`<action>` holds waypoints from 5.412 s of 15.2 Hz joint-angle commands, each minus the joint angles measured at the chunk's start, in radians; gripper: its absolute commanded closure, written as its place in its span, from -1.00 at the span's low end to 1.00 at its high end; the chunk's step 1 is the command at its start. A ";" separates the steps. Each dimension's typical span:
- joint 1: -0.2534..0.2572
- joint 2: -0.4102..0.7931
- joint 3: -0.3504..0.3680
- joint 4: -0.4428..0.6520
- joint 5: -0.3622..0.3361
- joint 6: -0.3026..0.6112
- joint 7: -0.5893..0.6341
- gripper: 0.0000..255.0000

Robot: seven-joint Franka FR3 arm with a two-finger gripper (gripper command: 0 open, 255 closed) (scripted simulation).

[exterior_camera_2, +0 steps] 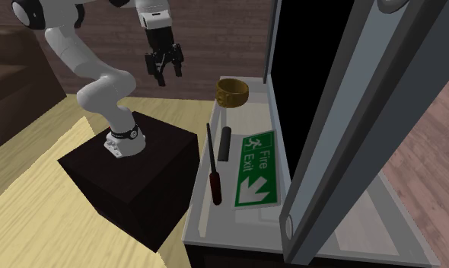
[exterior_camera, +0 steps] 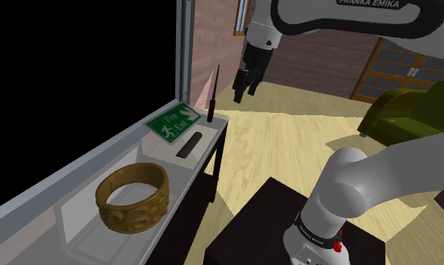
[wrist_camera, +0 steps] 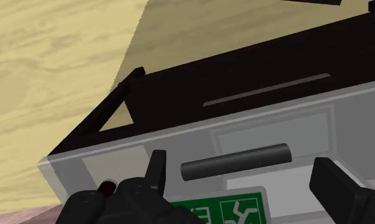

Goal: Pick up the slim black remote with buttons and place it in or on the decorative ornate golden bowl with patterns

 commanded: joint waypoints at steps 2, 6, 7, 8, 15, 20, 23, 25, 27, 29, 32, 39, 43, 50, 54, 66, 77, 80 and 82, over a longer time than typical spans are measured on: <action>-0.012 0.031 0.017 0.001 0.017 0.015 0.059 -1.00; -0.063 0.166 0.081 0.016 0.081 0.080 0.287 -1.00; -0.074 0.201 0.094 0.023 0.096 0.097 0.343 -1.00; -0.085 0.238 0.107 0.031 0.109 0.114 0.398 -1.00; -0.150 0.500 0.164 0.102 0.193 0.238 0.762 -1.00; -0.180 0.685 0.171 0.161 0.248 0.334 0.993 -1.00; -0.189 0.773 0.165 0.190 0.279 0.383 1.097 -1.00; -0.185 0.784 0.167 0.175 0.281 0.410 1.097 -1.00; -0.182 0.796 0.170 0.161 0.282 0.436 1.096 -1.00; -0.178 0.808 0.173 0.147 0.284 0.463 1.096 -1.00; -0.176 0.818 0.175 0.137 0.285 0.484 1.096 -1.00; -0.176 0.818 0.175 0.137 0.285 0.484 1.096 1.00; -0.175 0.821 0.176 0.135 0.285 0.489 1.096 1.00; -0.176 0.804 0.174 0.148 0.284 0.458 1.100 1.00; -0.178 0.776 0.173 0.173 0.283 0.406 1.108 1.00; -0.184 0.714 0.167 0.269 0.277 0.252 1.134 1.00; -0.188 0.684 0.161 0.383 0.271 0.109 1.160 1.00; -0.189 0.681 0.160 0.419 0.270 0.070 1.167 1.00; -0.179 0.666 0.171 0.412 0.275 0.069 1.188 1.00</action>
